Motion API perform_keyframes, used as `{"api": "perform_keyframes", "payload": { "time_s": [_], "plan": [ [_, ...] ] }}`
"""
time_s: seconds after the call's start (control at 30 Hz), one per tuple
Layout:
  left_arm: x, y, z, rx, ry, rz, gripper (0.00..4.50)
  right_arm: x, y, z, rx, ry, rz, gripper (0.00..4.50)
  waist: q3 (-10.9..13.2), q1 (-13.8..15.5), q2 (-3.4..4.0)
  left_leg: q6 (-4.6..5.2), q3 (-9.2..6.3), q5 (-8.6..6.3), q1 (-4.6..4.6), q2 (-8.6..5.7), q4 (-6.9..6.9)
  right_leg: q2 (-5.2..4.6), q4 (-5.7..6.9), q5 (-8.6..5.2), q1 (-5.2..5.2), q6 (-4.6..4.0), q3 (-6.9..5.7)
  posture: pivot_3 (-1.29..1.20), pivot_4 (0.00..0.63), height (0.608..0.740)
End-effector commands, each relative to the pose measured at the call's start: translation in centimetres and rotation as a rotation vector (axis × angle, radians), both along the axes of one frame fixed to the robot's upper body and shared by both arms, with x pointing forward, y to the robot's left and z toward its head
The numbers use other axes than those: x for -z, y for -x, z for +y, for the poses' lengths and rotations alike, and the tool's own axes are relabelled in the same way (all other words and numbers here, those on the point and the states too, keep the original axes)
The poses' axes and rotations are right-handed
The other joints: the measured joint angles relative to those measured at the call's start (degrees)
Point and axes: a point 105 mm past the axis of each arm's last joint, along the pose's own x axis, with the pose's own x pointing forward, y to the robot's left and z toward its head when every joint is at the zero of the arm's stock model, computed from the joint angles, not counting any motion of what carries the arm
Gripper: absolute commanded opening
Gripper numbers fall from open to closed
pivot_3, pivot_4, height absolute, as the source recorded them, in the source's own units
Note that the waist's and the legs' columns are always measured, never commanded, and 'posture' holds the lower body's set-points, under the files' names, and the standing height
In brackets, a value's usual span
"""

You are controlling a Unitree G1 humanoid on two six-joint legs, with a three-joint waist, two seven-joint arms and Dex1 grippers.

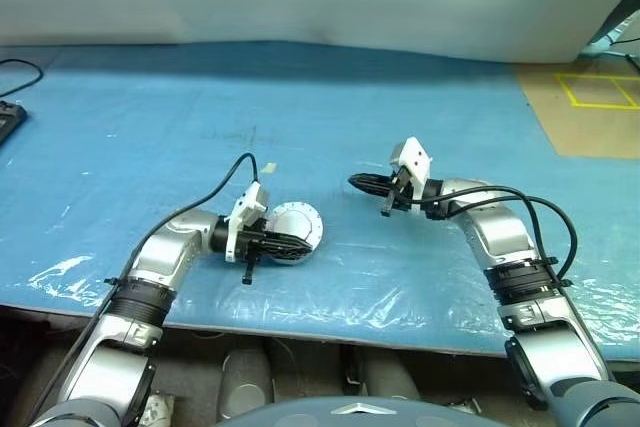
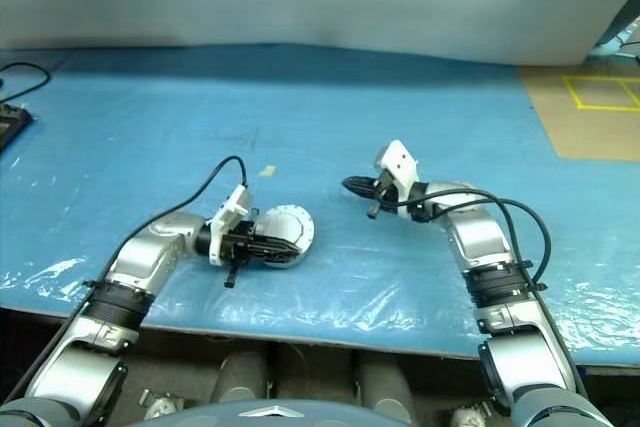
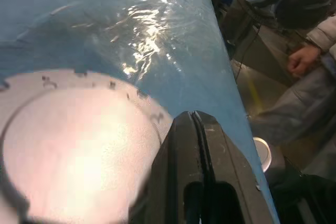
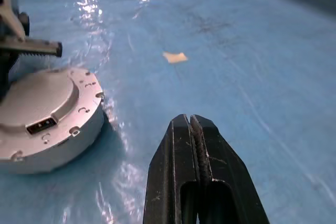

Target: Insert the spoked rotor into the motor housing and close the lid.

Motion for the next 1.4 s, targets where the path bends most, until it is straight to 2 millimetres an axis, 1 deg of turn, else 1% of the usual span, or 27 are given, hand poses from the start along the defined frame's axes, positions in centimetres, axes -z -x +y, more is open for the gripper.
{"api": "perform_keyframes", "payload": {
  "time_s": [0.03, 0.1, 0.17, 0.23, 0.3, 0.37, 0.5, 0.6, 0.67, 0.77, 0.83, 0.93, 1.1, 1.13, 1.2, 1.3, 1.4],
  "plan": [
    [-1.9, -1.4, 1.3, -0.134, 0.039, -0.094, 0.04, -2.0, 0.0, 0.9, -0.053, -0.052, -0.071, 0.0, 0.0, 0.0, 0.0, 0.0, 0.0, 0.0, -0.02, 0.01, 0.01, 0.0, 0.0, 0.0, 0.0, 0.0, -0.01, 0.0, 0.15, 0.74],
    [-3.4, -2.2, 1.9, -0.212, 0.079, -0.147, 0.04, -2.5, 0.2, 1.5, -0.094, -0.077, -0.083, 0.0, 0.0, 0.1, 0.0, 0.06, 0.0, -0.03, -0.05, 0.01, 0.05, -0.01, 0.0, 0.0, 0.0, 0.0, -0.03, 0.0, 0.15, 0.74],
    [-4.7, -2.5, 2.3, -0.245, 0.116, -0.182, 0.04, -2.8, 0.4, 1.8, -0.129, -0.089, -0.093, 0.0, 0.0, 0.0, -0.01, 0.09, 0.0, -0.05, -0.08, 0.0, 0.08, -0.04, 0.0, 0.0, 0.0, 0.0, -0.03, 0.0, 0.15, 0.74],
    [-6.1, -2.0, 2.5, -0.25, 0.155, -0.207, 0.04, -2.9, 0.9, 2.3, -0.181, -0.081, -0.102, 0.0, 0.0, 0.0, -0.01, 0.08, 0.0, -0.05, -0.11, 0.0, 0.09, -0.04, 0.0, 0.0, -0.01, 0.0, -0.03, 0.0, 0.15, 0.74],
    [-7.0, -1.3, 2.6, -0.245, 0.179, -0.224, 0.04, -2.9, 1.5, 2.9, -0.238, -0.076, -0.1, 0.0, 0.0, -0.2, -0.01, 0.08, 0.0, -0.04, -0.13, 0.02, 0.06, -0.03, -0.01, 0.0, -0.03, 0.0, -0.04, 0.0, 0.15, 0.74],
    [-7.6, -0.5, 2.5, -0.243, 0.198, -0.229, 0.04, -2.4, 2.3, 3.5, -0.299, -0.055, -0.086, 0.0, 0.0, -0.4, -0.01, 0.06, 0.0, -0.04, -0.16, 0.01, 0.01, -0.03, -0.04, -0.02, -0.06, 0.01, -0.05, 0.0, 0.15, 0.74],
    [-7.7, 0.7, 2.9, -0.257, 0.174, -0.236, 0.04, -1.2, 3.5, 4.2, -0.385, -0.006, -0.054, 0.0, 0.0, -0.9, -0.01, 0.08, 0.0, -0.04, -0.17, 0.04, -0.04, 0.01, -0.03, -0.06, -0.11, -0.03, -0.07, 0.0, 0.15, 0.74],
    [-6.7, 1.4, 3.7, -0.285, 0.112, -0.235, 0.04, -1.2, 3.9, 4.7, -0.416, -0.025, -0.031, 0.0, 0.0, -1.0, 0.0, 0.14, 0.0, -0.08, -0.15, 0.04, -0.04, 0.01, -0.01, -0.07, -0.11, -0.02, -0.07, 0.0, 0.15, 0.74],
    [-6.1, 1.8, 4.5, -0.312, 0.056, -0.264, 0.04, -1.2, 4.2, 5.1, -0.442, -0.02, -0.028, 0.0, 0.0, -1.0, 0.0, 0.15, 0.0, -0.09, -0.14, 0.04, -0.02, 0.01, -0.01, -0.07, -0.1, -0.02, -0.06, 0.0, 0.15, 0.74],
    [-4.7, 2.7, 5.6, -0.305, -0.062, -0.325, 0.0, -1.1, 4.4, 5.8, -0.47, -0.017, -0.032, 0.59, 0.0, -1.0, 0.0, 0.16, 0.0, -0.09, -0.13, 0.07, -0.03, 0.02, -0.01, -0.08, -0.1, -0.01, -0.07, 0.0, 0.15, 0.74],
    [-4.6, 2.9, 5.9, -0.32, -0.076, -0.341, 0.0, -1.1, 4.4, 6.2, -0.479, -0.016, -0.035, 1.22, 0.0, -1.0, 0.01, 0.18, 0.0, -0.11, -0.13, 0.06, -0.04, 0.02, -0.03, -0.08, -0.1, 0.0, -0.07, 0.0, 0.15, 0.74],
    [-3.9, 2.5, 6.3, -0.353, -0.121, -0.414, 0.0, -0.9, 4.2, 7.0, -0.494, -0.014, -0.041, 2.22, 0.0, -0.9, 0.0, 0.19, 0.0, -0.11, -0.14, 0.05, -0.01, 0.0, -0.02, -0.08, -0.1, 0.0, -0.07, 0.0, 0.15, 0.74],
    [-2.5, 2.8, 5.6, -0.318, -0.138, -0.42, 0.0, -0.4, 4.2, 8.0, -0.522, 0.004, -0.026, 3.98, 0.0, -0.9, 0.0, 0.17, 0.0, -0.1, -0.1, 0.06, -0.01, 0.0, 0.02, -0.08, -0.09, 0.0, -0.07, 0.0, 0.15, 0.74],
    [-2.3, 2.7, 5.6, -0.318, -0.137, -0.417, 0.0, -0.2, 4.1, 8.1, -0.517, 0.018, -0.03, 4.27, 0.0, -0.9, 0.0, 0.17, 0.0, -0.1, -0.11, 0.05, -0.01, 0.0, 0.02, -0.08, -0.09, 0.0, -0.07, 0.0, 0.15, 0.74],
    [-1.8, 2.2, 5.6, -0.328, -0.128, -0.411, 0.0, 0.2, 3.6, 8.4, -0.499, 0.044, -0.04, 4.27, 0.0, -1.0, 0.01, 0.16, 0.01, -0.09, -0.11, 0.06, -0.01, 0.0, 0.03, -0.08, -0.09, -0.01, -0.07, 0.0, 0.15, 0.74],
    [-0.5, 2.0, 5.4, -0.297, -0.142, -0.407, 0.0, 0.9, 3.3, 9.0, -0.499, 0.081, -0.049, 4.27, 0.0, -0.9, 0.0, 0.15, 0.01, -0.09, -0.07, 0.06, 0.02, 0.01, 0.11, -0.08, -0.09, -0.01, -0.07, 0.0, 0.15, 0.74],
    [0.0, 1.6, 5.5, -0.301, -0.12, -0.402, 0.0, 0.8, 3.3, 9.4, -0.506, 0.065, -0.037, 4.27, 0.0, -1.0, 0.0, 0.13, 0.01, -0.08, -0.08, 0.06, 0.08, 0.01, 0.12, -0.07, -0.08, -0.01, -0.05, 0.0, 0.15, 0.74]
  ]
}}
